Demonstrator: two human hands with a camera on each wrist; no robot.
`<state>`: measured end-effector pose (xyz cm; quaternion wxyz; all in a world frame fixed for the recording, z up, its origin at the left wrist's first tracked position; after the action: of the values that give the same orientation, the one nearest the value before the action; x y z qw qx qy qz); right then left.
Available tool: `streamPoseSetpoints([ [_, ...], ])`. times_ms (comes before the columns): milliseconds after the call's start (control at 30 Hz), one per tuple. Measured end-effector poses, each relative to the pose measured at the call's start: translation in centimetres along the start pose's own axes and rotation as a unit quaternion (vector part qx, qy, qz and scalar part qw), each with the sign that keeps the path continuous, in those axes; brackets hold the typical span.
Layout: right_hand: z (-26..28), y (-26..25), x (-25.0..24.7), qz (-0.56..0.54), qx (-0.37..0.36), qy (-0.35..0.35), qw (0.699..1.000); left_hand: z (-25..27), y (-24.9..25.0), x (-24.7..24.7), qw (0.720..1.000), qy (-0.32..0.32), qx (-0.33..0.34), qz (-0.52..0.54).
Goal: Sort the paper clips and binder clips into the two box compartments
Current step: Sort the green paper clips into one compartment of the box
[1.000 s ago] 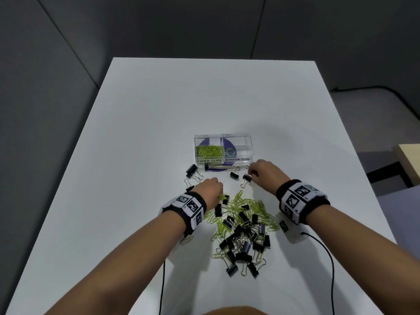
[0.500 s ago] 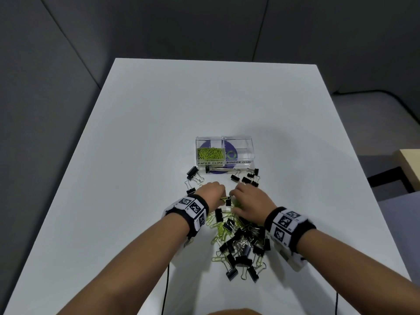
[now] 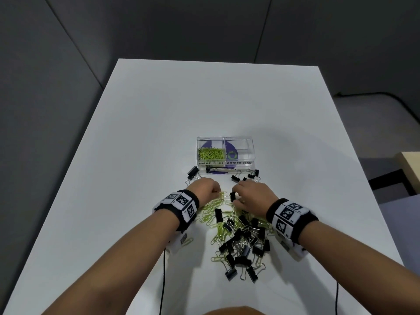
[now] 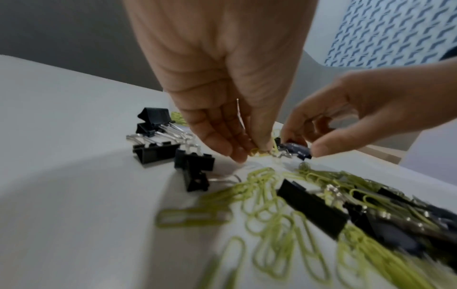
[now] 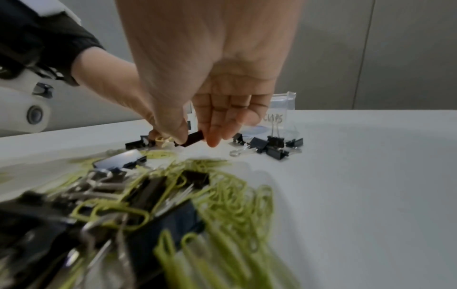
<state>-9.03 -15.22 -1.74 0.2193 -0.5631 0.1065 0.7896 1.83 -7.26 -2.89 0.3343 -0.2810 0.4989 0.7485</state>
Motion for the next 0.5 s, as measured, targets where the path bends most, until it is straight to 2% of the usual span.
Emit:
streamPoseSetpoints([
  [200, -0.8, 2.4, -2.5, 0.002, 0.027, 0.034, 0.999, 0.8, -0.7, -0.4, 0.997, -0.03, -0.001, -0.071],
  [400, -1.7, 4.7, -2.7, -0.005, 0.118, 0.047, 0.992, 1.1, -0.6, -0.3, 0.993, -0.052, 0.014, -0.109],
  [500, -1.2, 4.3, -2.7, -0.02, 0.103, 0.086, 0.991, 1.2, -0.4, -0.2, 0.991, -0.063, 0.034, -0.116],
])
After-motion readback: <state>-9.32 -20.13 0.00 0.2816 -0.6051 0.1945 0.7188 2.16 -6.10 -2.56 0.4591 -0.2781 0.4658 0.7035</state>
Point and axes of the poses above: each hand's wrist, its own z-axis away from the middle knuckle, its own x-axis out of the palm, y = z × x, the point moved 5 cm from there along -z, towards the middle knuckle, and after that the axes turned 13 degrees about x, right-handed, at the moved point
